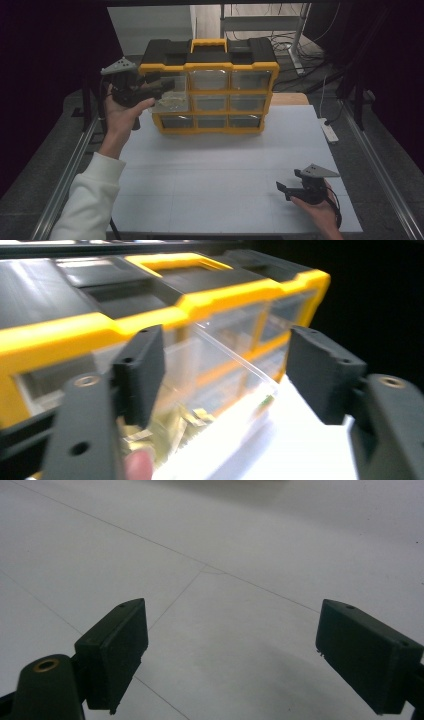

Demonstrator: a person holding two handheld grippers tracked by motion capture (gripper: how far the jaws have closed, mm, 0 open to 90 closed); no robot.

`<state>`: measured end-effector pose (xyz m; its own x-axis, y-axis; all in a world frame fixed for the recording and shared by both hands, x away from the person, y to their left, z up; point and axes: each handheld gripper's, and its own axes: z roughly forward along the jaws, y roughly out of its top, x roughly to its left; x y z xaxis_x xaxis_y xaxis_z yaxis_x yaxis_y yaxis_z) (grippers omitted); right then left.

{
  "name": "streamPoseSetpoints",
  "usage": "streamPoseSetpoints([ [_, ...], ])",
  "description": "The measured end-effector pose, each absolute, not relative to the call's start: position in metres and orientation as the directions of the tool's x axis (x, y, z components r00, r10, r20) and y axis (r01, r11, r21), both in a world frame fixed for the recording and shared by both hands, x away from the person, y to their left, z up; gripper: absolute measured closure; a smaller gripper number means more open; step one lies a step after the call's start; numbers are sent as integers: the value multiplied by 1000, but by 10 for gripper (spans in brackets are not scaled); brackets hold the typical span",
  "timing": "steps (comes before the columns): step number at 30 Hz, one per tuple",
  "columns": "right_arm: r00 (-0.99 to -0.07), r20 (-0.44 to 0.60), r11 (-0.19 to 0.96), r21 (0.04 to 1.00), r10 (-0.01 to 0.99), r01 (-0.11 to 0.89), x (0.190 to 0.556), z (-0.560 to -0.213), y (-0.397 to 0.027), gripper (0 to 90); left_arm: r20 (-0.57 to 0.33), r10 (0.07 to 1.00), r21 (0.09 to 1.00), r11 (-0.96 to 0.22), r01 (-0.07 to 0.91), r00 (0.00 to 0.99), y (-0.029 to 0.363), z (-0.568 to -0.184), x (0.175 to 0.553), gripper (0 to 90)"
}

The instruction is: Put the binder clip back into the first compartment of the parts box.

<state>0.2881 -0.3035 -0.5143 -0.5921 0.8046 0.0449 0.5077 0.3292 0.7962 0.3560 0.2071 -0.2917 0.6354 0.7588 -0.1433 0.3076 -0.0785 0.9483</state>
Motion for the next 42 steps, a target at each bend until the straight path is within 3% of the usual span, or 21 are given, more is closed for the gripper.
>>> streamPoseSetpoints([
  [9,-594,42,332,796,804,506,288,-514,-302,137,-99,690,950,-150,275,717,203,-327,300,217],
  [16,-598,42,331,801,800,499,288,-514,-303,137,-130,673,916,-199,348,728,204,-386,274,185],
  [29,-604,41,329,809,796,487,289,-514,-304,137,-211,697,841,-227,490,685,211,-476,255,174],
  [42,-608,37,322,822,793,470,287,-512,-304,139,-223,711,823,-230,520,667,211,-493,257,171],
])
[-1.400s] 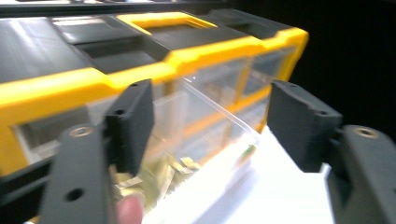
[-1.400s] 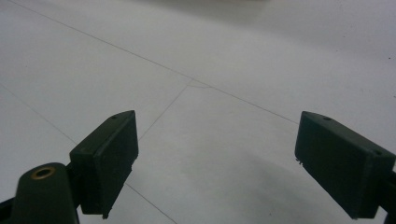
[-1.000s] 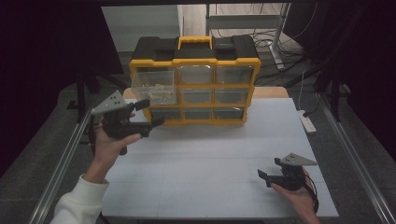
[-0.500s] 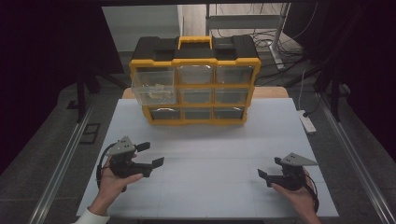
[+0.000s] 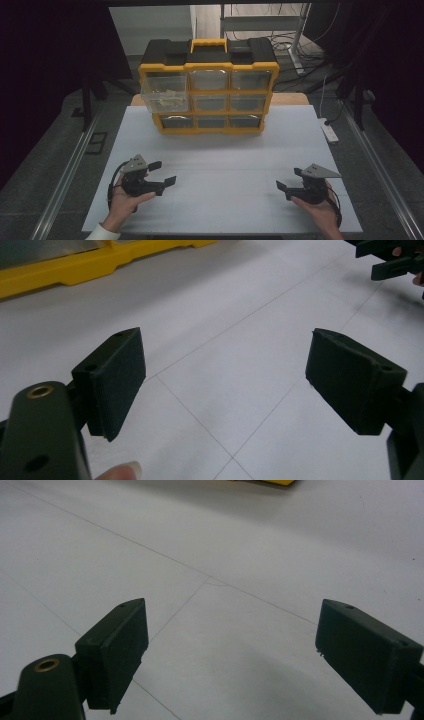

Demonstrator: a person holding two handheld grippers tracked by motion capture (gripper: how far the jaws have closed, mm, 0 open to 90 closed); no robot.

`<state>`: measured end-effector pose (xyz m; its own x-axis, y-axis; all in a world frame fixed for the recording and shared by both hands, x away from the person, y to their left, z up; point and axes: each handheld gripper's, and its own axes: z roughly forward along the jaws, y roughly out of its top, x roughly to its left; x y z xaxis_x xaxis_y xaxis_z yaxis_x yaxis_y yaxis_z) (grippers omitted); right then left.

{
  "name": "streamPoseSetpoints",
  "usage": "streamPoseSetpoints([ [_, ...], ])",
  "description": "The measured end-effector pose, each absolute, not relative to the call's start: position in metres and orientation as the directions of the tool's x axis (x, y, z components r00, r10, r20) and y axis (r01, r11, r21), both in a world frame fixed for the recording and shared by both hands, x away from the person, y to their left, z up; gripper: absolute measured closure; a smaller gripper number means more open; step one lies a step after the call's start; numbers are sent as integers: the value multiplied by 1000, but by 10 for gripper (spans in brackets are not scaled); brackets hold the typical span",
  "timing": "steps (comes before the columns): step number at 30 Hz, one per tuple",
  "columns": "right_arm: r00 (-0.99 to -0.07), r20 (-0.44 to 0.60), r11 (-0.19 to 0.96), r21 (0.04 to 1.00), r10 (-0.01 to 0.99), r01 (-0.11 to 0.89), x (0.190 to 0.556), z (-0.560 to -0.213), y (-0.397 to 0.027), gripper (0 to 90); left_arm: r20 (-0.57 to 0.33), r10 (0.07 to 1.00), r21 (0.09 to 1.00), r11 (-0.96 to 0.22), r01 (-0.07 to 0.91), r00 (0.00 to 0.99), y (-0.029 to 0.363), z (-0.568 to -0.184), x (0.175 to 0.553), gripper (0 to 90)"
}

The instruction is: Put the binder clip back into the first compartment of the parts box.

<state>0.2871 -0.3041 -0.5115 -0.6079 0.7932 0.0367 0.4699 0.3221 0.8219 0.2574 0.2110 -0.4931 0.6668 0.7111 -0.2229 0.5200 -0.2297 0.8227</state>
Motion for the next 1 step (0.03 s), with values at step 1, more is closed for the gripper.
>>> streamPoseSetpoints([
  [1,-609,38,321,823,793,469,287,-511,-304,139,-221,712,821,-232,521,666,211,-494,258,171],
])
